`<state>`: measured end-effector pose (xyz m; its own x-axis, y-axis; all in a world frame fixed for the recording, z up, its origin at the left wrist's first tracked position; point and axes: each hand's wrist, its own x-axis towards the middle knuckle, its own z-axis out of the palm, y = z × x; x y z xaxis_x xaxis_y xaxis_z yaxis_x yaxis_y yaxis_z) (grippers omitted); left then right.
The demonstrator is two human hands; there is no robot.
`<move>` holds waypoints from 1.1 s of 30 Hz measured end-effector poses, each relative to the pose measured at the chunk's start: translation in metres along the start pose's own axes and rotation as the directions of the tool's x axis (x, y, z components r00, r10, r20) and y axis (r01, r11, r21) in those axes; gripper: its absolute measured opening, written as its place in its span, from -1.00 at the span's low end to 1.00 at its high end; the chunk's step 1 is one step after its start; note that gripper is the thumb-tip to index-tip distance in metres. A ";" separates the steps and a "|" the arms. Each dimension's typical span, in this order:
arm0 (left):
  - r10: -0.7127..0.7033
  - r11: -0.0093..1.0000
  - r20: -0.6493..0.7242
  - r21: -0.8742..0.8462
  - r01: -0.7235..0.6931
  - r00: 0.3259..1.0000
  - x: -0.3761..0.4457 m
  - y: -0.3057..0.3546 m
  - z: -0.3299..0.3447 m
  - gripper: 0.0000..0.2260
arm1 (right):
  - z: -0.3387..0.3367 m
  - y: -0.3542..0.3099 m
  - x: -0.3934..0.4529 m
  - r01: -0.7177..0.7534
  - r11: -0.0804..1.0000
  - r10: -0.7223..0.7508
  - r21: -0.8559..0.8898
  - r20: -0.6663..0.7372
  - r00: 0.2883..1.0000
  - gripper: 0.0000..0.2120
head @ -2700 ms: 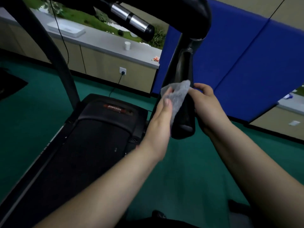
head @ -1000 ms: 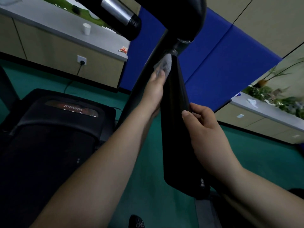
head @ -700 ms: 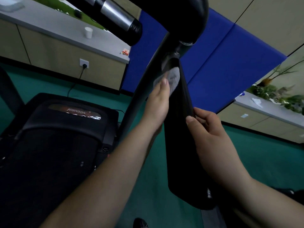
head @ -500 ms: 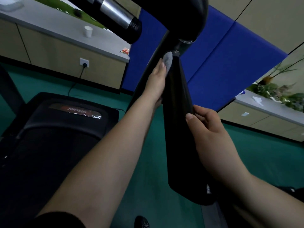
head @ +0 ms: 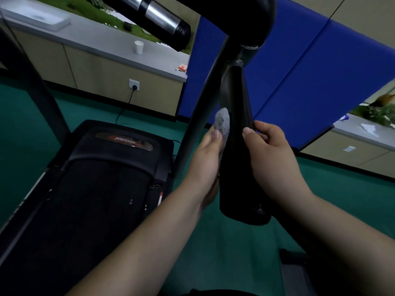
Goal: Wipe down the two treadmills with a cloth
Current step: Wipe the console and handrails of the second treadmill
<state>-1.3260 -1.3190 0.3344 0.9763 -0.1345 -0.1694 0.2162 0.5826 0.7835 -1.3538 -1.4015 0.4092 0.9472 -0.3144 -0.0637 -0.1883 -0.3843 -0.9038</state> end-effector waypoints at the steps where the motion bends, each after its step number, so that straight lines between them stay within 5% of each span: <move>1: -0.003 1.000 0.000 -0.010 0.003 1.000 -0.012 0.000 0.001 -0.71 | 0.000 0.000 0.000 0.006 1.000 -0.006 0.009 0.004 1.000 -0.77; 21: -0.086 0.994 -0.287 -0.087 0.064 0.954 -0.142 0.013 0.035 -0.67 | 0.010 0.012 0.010 0.005 0.995 -0.005 0.104 0.004 1.000 -0.55; 28: 0.088 0.987 -0.214 0.152 -0.056 0.973 -0.163 0.037 0.028 -0.73 | 0.010 0.012 0.010 -0.013 0.992 0.012 0.122 0.006 1.000 -0.55; 33: 0.284 0.840 -0.231 0.528 -0.125 0.930 -0.147 0.024 0.026 -0.55 | 0.009 0.012 0.011 -0.024 0.988 0.022 0.151 0.014 1.000 -0.54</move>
<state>-1.4644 -1.3062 0.3937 0.9714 0.2258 -0.0735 0.0561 0.0826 0.9950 -1.3430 -1.4019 0.3934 0.9462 -0.3111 -0.0894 -0.1696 -0.2412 -0.9555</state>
